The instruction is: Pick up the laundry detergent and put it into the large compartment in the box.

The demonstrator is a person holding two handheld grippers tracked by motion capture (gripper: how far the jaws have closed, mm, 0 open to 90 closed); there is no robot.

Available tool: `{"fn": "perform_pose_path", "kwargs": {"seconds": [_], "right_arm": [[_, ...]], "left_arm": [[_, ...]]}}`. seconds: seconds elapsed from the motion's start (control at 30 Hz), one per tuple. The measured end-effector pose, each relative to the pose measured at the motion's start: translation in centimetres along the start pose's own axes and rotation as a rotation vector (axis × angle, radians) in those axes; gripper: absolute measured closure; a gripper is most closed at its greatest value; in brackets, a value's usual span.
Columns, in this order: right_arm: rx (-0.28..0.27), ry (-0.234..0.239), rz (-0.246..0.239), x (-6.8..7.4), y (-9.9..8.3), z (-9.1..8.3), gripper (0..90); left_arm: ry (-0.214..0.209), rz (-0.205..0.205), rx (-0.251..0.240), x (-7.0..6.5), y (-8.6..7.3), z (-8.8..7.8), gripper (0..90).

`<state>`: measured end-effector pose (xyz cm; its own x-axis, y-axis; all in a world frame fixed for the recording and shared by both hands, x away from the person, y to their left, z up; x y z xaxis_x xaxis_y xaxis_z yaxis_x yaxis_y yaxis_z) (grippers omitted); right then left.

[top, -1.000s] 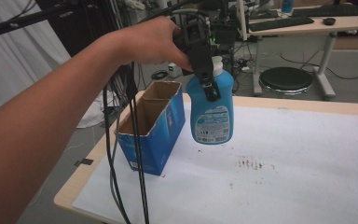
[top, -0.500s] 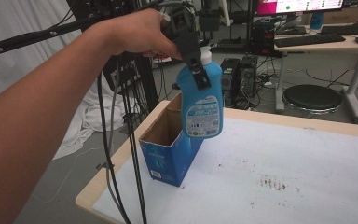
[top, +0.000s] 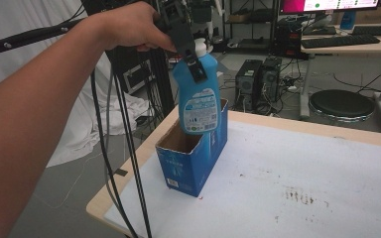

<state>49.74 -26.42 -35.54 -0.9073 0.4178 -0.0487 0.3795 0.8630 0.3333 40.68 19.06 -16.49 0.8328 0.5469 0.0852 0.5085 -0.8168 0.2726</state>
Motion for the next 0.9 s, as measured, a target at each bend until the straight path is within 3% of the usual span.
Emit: {"fn": "perform_pose_path", "kwargs": {"seconds": [0.2, 0.63, 0.9], "right_arm": [[0.006, -0.003, 0.009, -0.1, -0.1, 0.1, 2.4], [0.017, -0.002, 0.013, -0.5, -0.3, 0.3, 2.5], [0.023, -0.004, 0.017, -0.6, -0.4, 0.4, 2.5]], "left_arm": [[0.022, -0.011, 0.01, 1.4, -1.1, 0.5, 37.8], [0.028, -0.015, 0.012, 3.3, -2.8, 2.1, 37.8], [0.023, -0.022, 0.049, 4.0, -4.1, 4.7, 37.7]]}}
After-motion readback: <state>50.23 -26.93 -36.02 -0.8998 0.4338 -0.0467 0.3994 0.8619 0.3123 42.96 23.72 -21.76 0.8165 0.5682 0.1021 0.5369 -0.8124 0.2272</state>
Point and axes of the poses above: each handheld gripper's, and its own axes: z roughly forward along the jaws, y roughly out of its top, x roughly to its left, the point moved 9 cm from there along z, roughly forward along the jaws, and after that the axes turned 1 degree about x, right-handed, at the moved point
